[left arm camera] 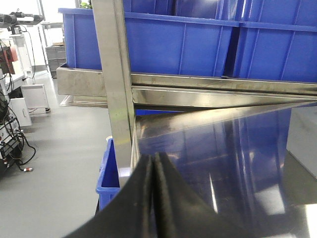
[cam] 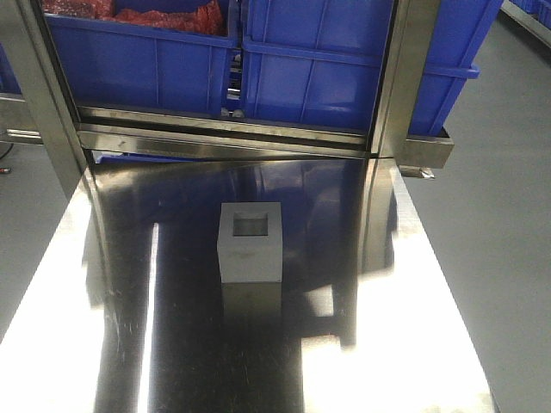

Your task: Sort gray base to blue bin

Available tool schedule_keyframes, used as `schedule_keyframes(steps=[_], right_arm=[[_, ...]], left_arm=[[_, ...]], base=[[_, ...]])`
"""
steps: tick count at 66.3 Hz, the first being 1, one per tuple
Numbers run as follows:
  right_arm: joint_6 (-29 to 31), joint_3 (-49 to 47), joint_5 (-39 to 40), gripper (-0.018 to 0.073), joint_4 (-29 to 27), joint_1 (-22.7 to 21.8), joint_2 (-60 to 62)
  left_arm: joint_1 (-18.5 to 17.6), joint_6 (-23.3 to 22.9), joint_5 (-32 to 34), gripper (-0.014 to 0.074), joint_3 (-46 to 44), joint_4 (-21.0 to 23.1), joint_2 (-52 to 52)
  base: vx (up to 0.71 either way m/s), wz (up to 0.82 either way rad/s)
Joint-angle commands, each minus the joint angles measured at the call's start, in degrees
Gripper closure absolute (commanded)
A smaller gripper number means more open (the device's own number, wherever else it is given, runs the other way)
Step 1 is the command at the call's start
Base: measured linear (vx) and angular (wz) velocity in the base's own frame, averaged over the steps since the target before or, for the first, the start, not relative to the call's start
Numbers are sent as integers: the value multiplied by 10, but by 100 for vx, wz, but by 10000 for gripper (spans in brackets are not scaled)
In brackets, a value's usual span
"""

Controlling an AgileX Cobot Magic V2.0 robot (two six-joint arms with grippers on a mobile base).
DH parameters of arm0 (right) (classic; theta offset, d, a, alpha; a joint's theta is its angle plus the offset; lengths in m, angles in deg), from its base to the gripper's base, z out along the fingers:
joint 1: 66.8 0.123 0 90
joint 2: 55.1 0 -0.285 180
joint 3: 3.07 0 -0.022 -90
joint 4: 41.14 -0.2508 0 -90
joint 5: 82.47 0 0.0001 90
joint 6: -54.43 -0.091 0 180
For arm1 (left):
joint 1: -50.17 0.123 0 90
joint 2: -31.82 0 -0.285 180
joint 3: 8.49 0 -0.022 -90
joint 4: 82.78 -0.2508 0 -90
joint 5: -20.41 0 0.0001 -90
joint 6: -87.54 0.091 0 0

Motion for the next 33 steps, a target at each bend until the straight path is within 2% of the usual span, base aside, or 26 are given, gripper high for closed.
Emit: schedule_keyframes(steps=[1, 33], right_arm=[[5, 1, 42, 564, 4, 0, -8], [5, 1, 42, 564, 4, 0, -8]], left_arm=[[1, -2, 43, 594, -11, 2, 7], [1, -2, 43, 594, -11, 2, 7]], base=[[0, 0], [0, 0]])
